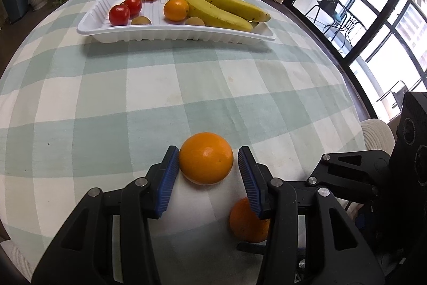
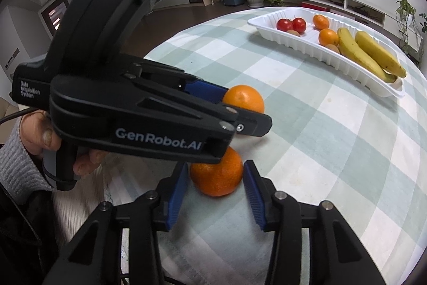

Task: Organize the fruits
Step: 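Close the left gripper on an orange while the right gripper grasps the other orange, then lift the orange in the left gripper while the right gripper lifts its orange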

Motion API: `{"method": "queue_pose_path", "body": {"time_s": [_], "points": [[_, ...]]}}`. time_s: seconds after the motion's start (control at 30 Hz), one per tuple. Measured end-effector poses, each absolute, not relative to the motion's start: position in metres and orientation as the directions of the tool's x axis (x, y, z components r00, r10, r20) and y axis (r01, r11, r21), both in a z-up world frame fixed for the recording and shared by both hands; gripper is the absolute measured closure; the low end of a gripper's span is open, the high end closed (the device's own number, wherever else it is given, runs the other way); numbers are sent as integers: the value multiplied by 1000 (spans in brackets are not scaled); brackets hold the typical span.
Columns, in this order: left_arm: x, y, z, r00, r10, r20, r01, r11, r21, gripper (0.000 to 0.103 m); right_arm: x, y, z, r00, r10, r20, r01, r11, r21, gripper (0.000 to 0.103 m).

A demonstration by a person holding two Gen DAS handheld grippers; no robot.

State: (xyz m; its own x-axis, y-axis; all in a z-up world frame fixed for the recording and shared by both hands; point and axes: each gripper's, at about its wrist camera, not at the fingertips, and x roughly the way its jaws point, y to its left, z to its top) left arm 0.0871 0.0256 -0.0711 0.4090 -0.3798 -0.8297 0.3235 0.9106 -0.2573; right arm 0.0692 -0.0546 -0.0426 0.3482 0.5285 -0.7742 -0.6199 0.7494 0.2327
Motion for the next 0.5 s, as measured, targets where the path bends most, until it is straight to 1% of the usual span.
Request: {"method": "queue_pose_path", "body": {"time_s": [0.2, 0.27, 0.37, 0.5], "points": [[87, 26, -71, 407, -396, -823, 324, 905, -275, 60, 72, -57, -43, 338, 541, -770, -614, 747, 255, 60], [87, 27, -71, 408, -400, -821, 326, 904, -278, 61, 73, -59, -43, 334, 546, -768, -611, 746, 264, 61], [87, 27, -70, 403, -408, -819, 328, 900, -286, 66, 74, -59, -43, 330, 551, -766, -609, 745, 273, 61], [86, 27, -70, 400, -417, -816, 332, 896, -295, 66, 74, -60, -43, 326, 554, -766, -607, 744, 279, 61]]}}
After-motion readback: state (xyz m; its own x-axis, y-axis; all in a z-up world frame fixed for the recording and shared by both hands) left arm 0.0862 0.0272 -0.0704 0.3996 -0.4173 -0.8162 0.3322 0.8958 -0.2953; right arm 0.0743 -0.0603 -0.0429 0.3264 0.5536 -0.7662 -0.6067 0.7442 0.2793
